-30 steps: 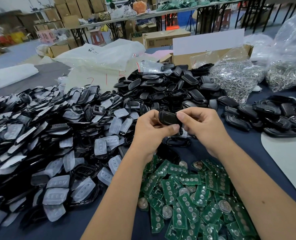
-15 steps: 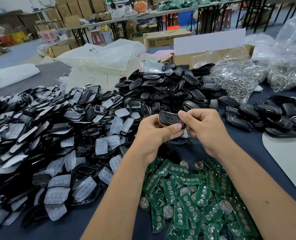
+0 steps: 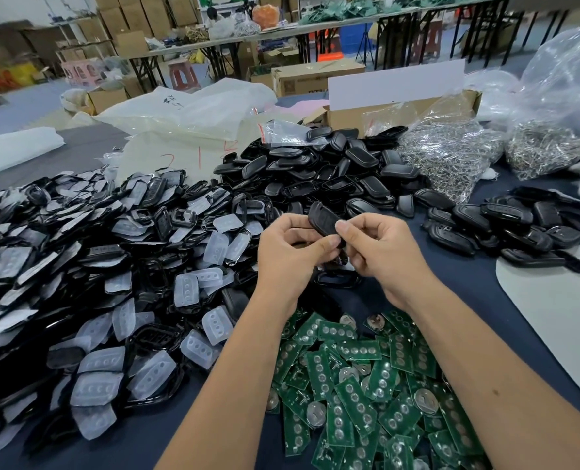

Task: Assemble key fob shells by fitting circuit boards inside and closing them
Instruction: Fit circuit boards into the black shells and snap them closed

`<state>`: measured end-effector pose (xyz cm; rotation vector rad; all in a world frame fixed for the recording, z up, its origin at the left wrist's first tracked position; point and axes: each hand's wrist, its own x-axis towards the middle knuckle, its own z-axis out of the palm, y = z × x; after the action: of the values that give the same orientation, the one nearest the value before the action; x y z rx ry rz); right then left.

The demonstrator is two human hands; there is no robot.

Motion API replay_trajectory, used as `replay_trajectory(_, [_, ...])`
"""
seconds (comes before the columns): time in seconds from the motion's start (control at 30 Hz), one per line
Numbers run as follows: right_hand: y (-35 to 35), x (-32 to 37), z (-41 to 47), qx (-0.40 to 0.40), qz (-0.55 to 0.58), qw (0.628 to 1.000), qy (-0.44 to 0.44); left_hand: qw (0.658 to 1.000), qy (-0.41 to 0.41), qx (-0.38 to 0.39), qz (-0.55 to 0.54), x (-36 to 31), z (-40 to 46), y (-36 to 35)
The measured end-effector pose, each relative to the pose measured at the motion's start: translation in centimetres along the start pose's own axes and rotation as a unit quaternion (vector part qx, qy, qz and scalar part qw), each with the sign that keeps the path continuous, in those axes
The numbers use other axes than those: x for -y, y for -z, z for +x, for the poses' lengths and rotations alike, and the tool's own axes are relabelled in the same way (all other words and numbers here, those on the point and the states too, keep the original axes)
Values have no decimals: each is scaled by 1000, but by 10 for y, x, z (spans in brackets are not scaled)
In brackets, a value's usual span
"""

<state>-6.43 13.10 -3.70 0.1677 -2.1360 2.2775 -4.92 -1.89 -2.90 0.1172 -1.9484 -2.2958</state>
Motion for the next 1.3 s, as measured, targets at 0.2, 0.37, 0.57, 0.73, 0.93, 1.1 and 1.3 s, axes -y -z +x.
replay_trajectory(0.2, [6,0,6,-90,71,993,-40,990,-45,32,129,-9,17,-19])
replay_trajectory(0.37, [20,2,14,-243,244,934,-90,922,-154,27,354,-11,38,-42])
replay_trajectory(0.57, [30,5,16,-338,340,874,-79,769,-279,94,567,-4,60,-63])
replay_trajectory(0.73, [33,6,16,-368,354,859,-42,686,-270,165,655,-2,74,-72])
replay_trajectory(0.93, [29,12,13,-317,196,925,-66,646,-273,140,699,0,75,-74])
replay_trajectory(1.1, [39,13,8,-249,-286,923,-64,657,-278,110,692,1,78,-73])
replay_trajectory(1.3, [37,20,2,-54,-525,847,-72,660,-277,107,690,1,79,-71])
